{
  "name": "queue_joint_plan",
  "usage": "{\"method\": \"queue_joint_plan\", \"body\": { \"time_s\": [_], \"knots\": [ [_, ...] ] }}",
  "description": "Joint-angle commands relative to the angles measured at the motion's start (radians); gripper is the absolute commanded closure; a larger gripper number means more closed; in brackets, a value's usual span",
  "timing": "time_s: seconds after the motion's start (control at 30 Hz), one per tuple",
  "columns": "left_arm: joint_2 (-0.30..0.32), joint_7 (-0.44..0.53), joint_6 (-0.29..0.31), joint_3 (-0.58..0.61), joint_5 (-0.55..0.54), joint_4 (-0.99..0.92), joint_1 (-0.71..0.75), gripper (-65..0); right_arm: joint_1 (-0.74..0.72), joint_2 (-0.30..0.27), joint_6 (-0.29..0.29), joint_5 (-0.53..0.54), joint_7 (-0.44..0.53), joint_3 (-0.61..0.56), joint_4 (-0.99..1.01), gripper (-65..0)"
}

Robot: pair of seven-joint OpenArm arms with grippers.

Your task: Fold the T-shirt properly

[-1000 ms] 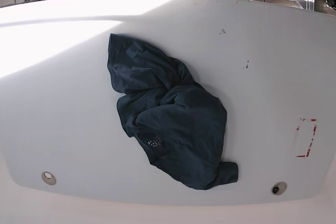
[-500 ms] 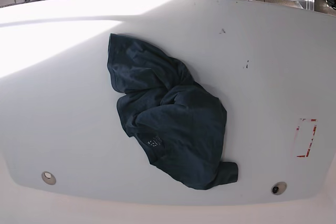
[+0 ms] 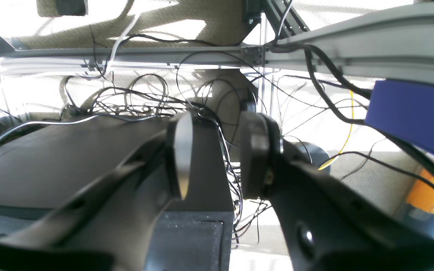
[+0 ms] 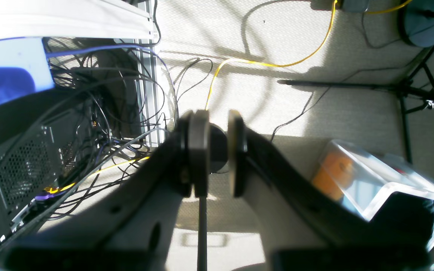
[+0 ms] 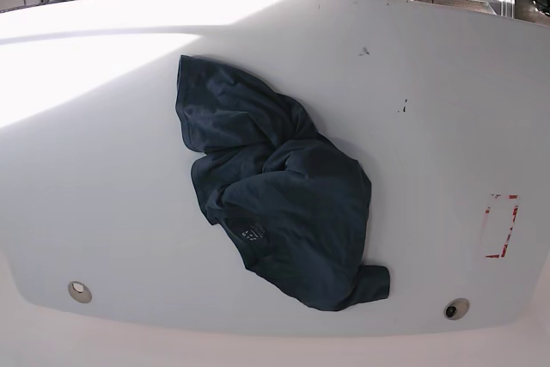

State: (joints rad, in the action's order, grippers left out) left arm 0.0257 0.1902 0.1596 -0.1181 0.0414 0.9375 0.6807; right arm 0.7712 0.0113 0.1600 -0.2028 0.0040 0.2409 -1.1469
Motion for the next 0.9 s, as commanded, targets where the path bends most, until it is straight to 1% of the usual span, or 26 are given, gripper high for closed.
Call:
{"method": "queue_joint_plan", "body": {
  "time_s": [0.0, 0.33, 0.4, 0.47, 0.87],
  "knots": [
    [0.005, 0.028, 0.002, -0.003, -0.012, 0.046, 0.037, -19.0, 0.036, -0.001, 0.000, 0.009, 0.021, 0.005, -0.048, -8.1],
    [0.006, 0.018, 0.000, -0.020, -0.015, 0.169, 0.109, -19.2, 0.106, 0.004, 0.004, 0.008, 0.023, 0.011, -0.174, -7.9],
    [0.012, -0.002, 0.000, -0.022, -0.003, 0.237, 0.155, -19.2, 0.143, 0.007, 0.004, 0.007, 0.015, 0.006, -0.245, -7.6],
    [0.014, -0.007, 0.001, -0.025, -0.001, 0.263, 0.169, -19.2, 0.157, 0.008, 0.005, 0.007, 0.013, 0.006, -0.269, -7.6],
    [0.029, 0.001, 0.001, -0.027, -0.007, 0.433, 0.273, -19.3, 0.253, 0.020, 0.003, 0.009, 0.016, 0.002, -0.399, -7.9]
  ]
}}
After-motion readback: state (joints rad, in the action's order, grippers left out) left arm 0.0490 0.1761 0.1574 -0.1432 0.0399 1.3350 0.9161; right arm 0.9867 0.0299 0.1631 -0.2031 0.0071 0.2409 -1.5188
